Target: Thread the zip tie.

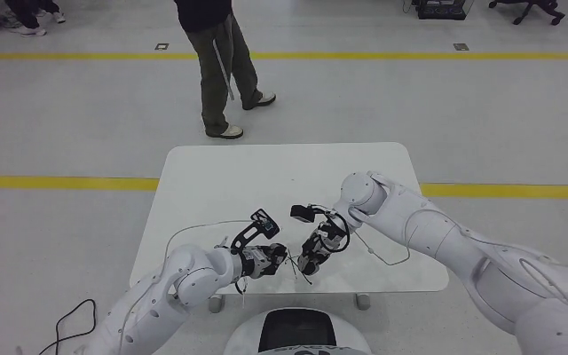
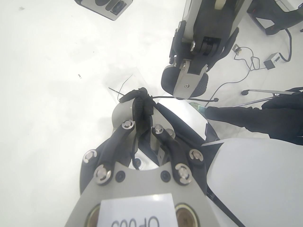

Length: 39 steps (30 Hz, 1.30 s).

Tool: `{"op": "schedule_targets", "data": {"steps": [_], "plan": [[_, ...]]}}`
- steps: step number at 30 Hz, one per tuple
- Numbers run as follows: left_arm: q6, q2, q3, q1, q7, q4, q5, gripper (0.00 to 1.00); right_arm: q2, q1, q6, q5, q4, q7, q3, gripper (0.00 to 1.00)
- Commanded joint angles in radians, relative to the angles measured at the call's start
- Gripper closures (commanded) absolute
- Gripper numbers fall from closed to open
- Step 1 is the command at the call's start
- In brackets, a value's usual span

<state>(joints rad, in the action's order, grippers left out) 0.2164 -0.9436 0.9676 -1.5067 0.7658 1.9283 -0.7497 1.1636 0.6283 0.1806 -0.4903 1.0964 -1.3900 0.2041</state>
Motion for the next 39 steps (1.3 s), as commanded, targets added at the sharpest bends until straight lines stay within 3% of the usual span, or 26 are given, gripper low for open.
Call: {"op": "schedule_targets", "data": {"steps": [1, 39], "plan": [[0.002, 0.001, -0.004, 0.002, 0.002, 0.0, -0.001, 1.0, 0.001, -0.001, 0.0, 0.0, 0.0, 0.0, 0.0, 1.0], [-0.003, 0.014, -0.038, 0.022, -0.01, -0.001, 0.002, 1.0, 0.01, -0.004, -0.002, -0.005, -0.012, 0.0, -0.008, 1.0]]}}
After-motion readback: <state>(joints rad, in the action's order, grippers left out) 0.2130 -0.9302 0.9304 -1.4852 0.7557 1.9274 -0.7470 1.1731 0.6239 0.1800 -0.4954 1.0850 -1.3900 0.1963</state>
